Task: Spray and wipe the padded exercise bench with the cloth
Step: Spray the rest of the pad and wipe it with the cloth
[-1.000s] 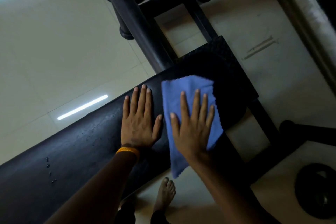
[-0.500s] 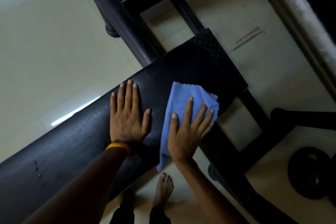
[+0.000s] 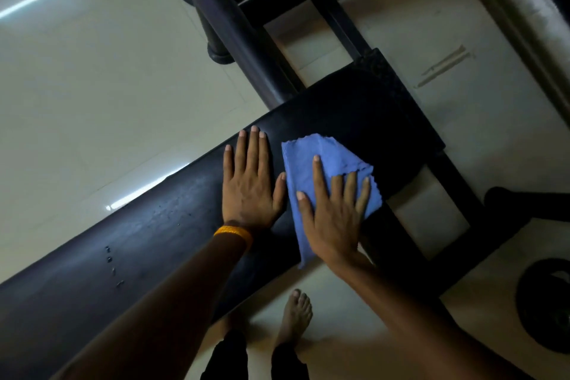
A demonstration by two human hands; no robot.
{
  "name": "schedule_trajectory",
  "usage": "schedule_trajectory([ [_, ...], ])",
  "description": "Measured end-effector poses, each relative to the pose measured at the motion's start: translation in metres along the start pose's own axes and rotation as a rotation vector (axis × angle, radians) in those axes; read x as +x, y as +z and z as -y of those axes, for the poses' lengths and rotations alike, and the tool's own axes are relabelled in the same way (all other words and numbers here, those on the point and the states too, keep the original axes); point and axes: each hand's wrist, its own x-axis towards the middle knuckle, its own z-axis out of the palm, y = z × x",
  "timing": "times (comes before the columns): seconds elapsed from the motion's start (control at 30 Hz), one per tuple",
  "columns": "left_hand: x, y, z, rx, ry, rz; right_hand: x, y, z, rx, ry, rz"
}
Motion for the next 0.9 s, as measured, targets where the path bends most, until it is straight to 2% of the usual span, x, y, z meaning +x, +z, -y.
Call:
schedule_trajectory([
  [0.13, -0.002, -0.006, 0.002, -0.097, 0.009, -0.027, 0.064, -0.005, -0.024, -0.053, -0.049, 0.03],
  [0.23, -0.015, -0.013, 0.015, -0.124, -0.078, -0.083, 0.112, 0.001, -0.013, 0.002, 0.118, -0.018],
  [0.3, -0.032, -0.017, 0.035, -0.134, -0.174, -0.097, 0.105, 0.005, 0.02, 0.041, 0.213, -0.076],
  [0.37, -0.055, -0.018, 0.062, -0.122, -0.242, -0.099, 0.063, 0.005, 0.056, 0.021, 0.094, -0.074],
  [0.47, -0.086, -0.018, 0.096, -0.088, -0.266, -0.074, 0.004, 0.002, 0.068, -0.034, -0.304, 0.062],
  [0.53, -0.096, -0.015, 0.106, -0.073, -0.236, -0.058, 0.03, -0.001, 0.045, -0.021, -0.445, 0.082],
  [0.57, -0.098, -0.014, 0.108, -0.061, -0.219, -0.056, 0.053, 0.0, 0.034, -0.034, -0.44, 0.067],
  [0.6, -0.097, -0.012, 0.108, -0.048, -0.211, -0.055, 0.079, -0.001, 0.027, -0.055, -0.378, 0.045],
  [0.7, -0.096, -0.01, 0.105, -0.024, -0.223, -0.047, 0.123, 0.001, 0.039, 0.023, 0.023, -0.015],
  [0.73, -0.096, -0.011, 0.104, -0.027, -0.224, -0.048, 0.117, 0.002, 0.058, 0.04, 0.108, -0.043],
  [0.77, -0.096, -0.011, 0.105, -0.036, -0.219, -0.052, 0.102, 0.002, 0.077, 0.044, 0.118, -0.062],
  [0.8, -0.096, -0.012, 0.106, -0.047, -0.213, -0.059, 0.078, 0.001, 0.092, 0.044, 0.043, -0.04],
  [0.9, -0.096, -0.011, 0.108, -0.059, -0.205, -0.069, 0.005, -0.003, 0.094, -0.025, -0.446, 0.123],
])
